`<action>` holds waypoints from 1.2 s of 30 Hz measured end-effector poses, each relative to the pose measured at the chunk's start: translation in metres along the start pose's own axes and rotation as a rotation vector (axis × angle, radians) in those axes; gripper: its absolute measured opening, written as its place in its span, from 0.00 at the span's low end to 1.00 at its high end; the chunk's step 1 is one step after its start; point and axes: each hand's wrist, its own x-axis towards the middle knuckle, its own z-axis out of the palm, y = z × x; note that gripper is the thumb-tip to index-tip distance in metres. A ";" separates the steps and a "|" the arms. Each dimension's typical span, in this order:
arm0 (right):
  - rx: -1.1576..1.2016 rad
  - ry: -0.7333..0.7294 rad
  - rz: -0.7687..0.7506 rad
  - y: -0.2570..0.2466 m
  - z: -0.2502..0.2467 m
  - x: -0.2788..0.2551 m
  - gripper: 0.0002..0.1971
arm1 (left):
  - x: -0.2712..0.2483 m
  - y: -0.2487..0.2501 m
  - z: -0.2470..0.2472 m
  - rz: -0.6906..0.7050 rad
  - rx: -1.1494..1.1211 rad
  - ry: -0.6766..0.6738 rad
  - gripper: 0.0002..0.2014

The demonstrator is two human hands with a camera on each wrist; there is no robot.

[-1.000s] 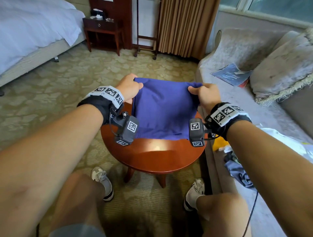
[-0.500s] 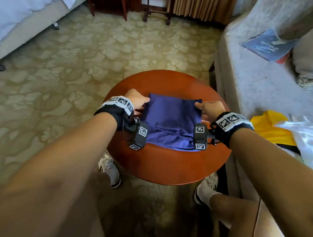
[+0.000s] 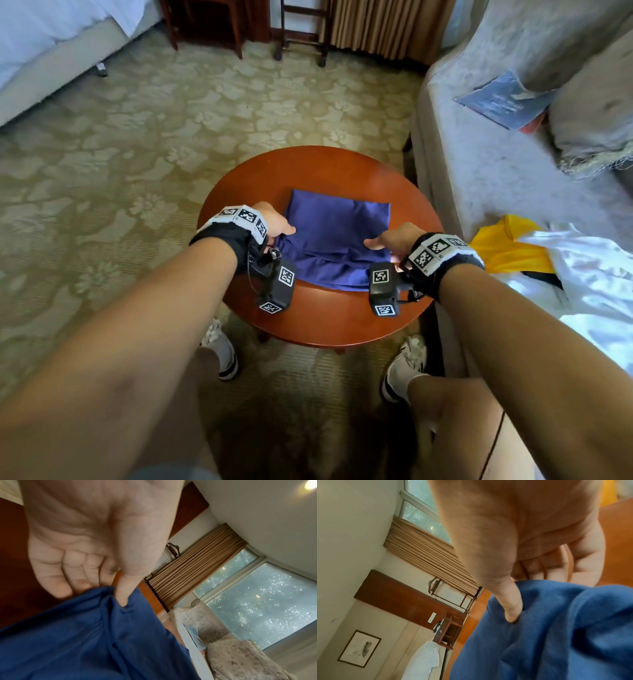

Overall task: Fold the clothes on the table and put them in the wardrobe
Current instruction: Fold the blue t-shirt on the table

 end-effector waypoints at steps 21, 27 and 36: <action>0.401 -0.068 -0.157 0.008 0.012 0.029 0.36 | 0.054 0.015 0.023 0.160 -0.060 -0.093 0.35; 0.476 -0.042 -0.366 0.010 0.003 0.006 0.28 | 0.029 0.016 0.013 0.243 -0.163 -0.214 0.34; 0.637 0.159 -0.350 0.047 -0.056 -0.045 0.18 | -0.017 0.081 0.048 0.381 -0.142 -0.325 0.08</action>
